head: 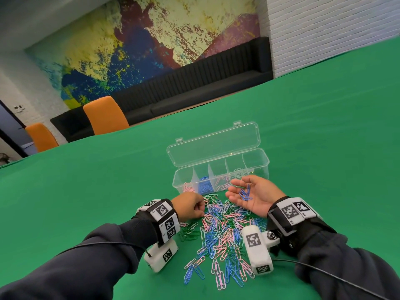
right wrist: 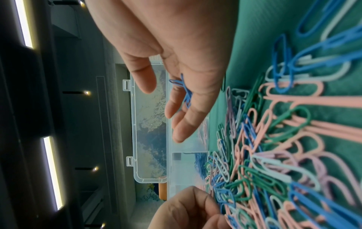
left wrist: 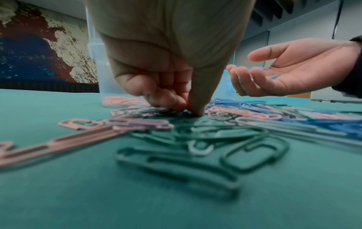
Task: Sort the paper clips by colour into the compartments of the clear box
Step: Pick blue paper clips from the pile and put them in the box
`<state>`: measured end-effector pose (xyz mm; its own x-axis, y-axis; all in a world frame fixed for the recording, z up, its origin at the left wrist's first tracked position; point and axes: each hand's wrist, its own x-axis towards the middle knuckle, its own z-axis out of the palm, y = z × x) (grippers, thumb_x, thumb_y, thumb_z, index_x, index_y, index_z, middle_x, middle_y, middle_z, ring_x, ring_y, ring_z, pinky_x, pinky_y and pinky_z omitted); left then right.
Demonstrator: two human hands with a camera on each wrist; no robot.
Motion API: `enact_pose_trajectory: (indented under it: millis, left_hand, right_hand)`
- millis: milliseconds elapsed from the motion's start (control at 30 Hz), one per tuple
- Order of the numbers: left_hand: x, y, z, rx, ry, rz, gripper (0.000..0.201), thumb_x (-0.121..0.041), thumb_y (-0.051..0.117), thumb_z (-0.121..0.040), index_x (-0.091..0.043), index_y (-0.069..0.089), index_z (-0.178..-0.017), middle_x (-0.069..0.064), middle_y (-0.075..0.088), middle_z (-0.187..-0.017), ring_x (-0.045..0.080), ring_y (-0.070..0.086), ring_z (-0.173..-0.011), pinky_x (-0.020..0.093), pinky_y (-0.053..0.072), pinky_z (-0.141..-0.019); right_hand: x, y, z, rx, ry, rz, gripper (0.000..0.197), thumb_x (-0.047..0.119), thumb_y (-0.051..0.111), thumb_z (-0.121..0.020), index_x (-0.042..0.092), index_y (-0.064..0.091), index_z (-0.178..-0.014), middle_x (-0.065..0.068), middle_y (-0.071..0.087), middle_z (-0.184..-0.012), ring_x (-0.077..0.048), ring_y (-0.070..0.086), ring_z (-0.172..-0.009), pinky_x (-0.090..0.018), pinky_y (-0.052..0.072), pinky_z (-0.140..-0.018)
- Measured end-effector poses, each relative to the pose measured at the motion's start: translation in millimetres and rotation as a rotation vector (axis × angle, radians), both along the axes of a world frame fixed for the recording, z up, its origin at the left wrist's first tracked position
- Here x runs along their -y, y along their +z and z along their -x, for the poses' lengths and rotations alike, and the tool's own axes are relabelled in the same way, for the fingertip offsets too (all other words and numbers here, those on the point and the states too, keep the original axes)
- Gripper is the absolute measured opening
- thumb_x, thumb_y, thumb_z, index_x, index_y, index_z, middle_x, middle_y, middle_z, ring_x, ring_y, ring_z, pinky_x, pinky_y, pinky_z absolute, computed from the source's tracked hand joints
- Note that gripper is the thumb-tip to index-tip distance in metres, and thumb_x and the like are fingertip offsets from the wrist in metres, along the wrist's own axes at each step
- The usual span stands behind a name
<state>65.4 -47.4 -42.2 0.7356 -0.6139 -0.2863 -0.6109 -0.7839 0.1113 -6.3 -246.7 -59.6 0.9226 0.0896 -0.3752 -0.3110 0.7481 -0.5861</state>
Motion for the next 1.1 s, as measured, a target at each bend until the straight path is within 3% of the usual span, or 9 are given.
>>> enact_pose_trajectory:
  millis: [100, 200, 367, 467, 633, 700, 767, 900, 1100]
  left_hand:
    - [1, 4, -1, -0.029, -0.016, -0.057, 0.028, -0.015, 0.060, -0.090, -0.025, 0.046, -0.067, -0.011, 0.051, -0.068, 0.002, 0.048, -0.064, 0.006, 0.038, -0.058]
    - [5, 18, -3, 0.040, -0.034, -0.016, 0.025, -0.015, 0.059, -0.089, -0.025, 0.048, -0.068, -0.013, 0.050, -0.068, -0.003, 0.045, -0.060, 0.005, 0.035, -0.054]
    - [28, 47, 9, 0.070, -0.036, 0.360, 0.004, -0.017, 0.064, -0.088, -0.013, 0.063, -0.088, -0.016, 0.054, -0.071, -0.005, 0.046, -0.060, 0.005, 0.039, -0.058]
    - [35, 47, 11, 0.078, -0.046, 0.436, 0.013, -0.016, 0.064, -0.088, -0.009, 0.064, -0.098, -0.013, 0.054, -0.074, -0.004, 0.045, -0.058, 0.006, 0.037, -0.057]
    - [22, 33, 7, 0.027, -0.122, 0.188, 0.010, -0.009, 0.061, -0.087, -0.010, 0.067, -0.095, -0.007, 0.061, -0.080, -0.006, 0.047, -0.061, 0.002, 0.035, -0.061]
    - [17, 24, 6, -0.030, -0.179, 0.093, 0.016, -0.009, 0.062, -0.086, -0.013, 0.068, -0.100, 0.000, 0.064, -0.094, 0.002, 0.050, -0.071, 0.010, 0.038, -0.069]
    - [15, 17, 6, -0.036, -0.204, 0.031, 0.020, -0.012, 0.065, -0.084, -0.015, 0.066, -0.104, -0.002, 0.059, -0.097, 0.005, 0.048, -0.075, 0.018, 0.038, -0.072]
    - [17, 13, 2, 0.059, -0.231, -0.028, 0.014, -0.019, 0.067, -0.083, -0.013, 0.062, -0.094, -0.007, 0.046, -0.092, 0.009, 0.045, -0.077, 0.021, 0.035, -0.072]
    - [17, 11, 2, 0.140, -0.256, -0.027, 0.011, -0.018, 0.056, -0.089, -0.011, 0.062, -0.094, -0.001, 0.052, -0.095, 0.011, 0.046, -0.081, 0.020, 0.033, -0.071]
  right_hand:
    - [1, 1, 1, 0.003, 0.002, 0.002, 0.032, 0.017, 0.035, -0.097, -0.001, 0.057, -0.083, -0.017, 0.057, -0.075, -0.028, 0.061, -0.065, -0.029, 0.055, -0.050]
    - [0, 1, 0, 0.000, 0.013, 0.023, 0.032, 0.016, 0.035, -0.097, -0.001, 0.058, -0.083, -0.017, 0.058, -0.074, -0.027, 0.062, -0.059, -0.029, 0.055, -0.050]
    - [-5, 1, 1, -0.032, 0.064, 0.046, 0.034, 0.019, 0.034, -0.098, -0.003, 0.056, -0.084, -0.021, 0.056, -0.079, -0.034, 0.058, -0.076, -0.033, 0.056, -0.052]
    - [-7, 4, 4, -0.042, 0.056, -0.023, 0.035, 0.020, 0.035, -0.099, -0.008, 0.054, -0.090, -0.027, 0.053, -0.090, -0.040, 0.054, -0.093, -0.037, 0.056, -0.045]
    - [-3, 5, 3, -0.008, 0.021, -0.098, 0.037, 0.022, 0.033, -0.100, -0.010, 0.052, -0.095, -0.029, 0.055, -0.094, -0.041, 0.057, -0.084, -0.036, 0.057, -0.048]
    - [-1, 4, 3, 0.002, -0.011, -0.113, 0.036, 0.022, 0.033, -0.100, -0.008, 0.052, -0.094, -0.028, 0.056, -0.093, -0.040, 0.058, -0.083, -0.036, 0.056, -0.051]
    - [-1, 4, 3, 0.010, -0.027, -0.125, 0.036, 0.022, 0.034, -0.100, -0.008, 0.052, -0.094, -0.027, 0.056, -0.092, -0.038, 0.058, -0.082, -0.035, 0.056, -0.053]
    - [0, 4, 3, 0.010, -0.026, -0.114, 0.035, 0.022, 0.034, -0.100, -0.006, 0.053, -0.092, -0.026, 0.056, -0.090, -0.037, 0.058, -0.081, -0.033, 0.056, -0.052]
    - [1, 4, 3, 0.016, -0.018, -0.114, 0.035, 0.022, 0.033, -0.100, -0.005, 0.055, -0.091, -0.025, 0.057, -0.089, -0.035, 0.063, -0.072, -0.032, 0.056, -0.052]
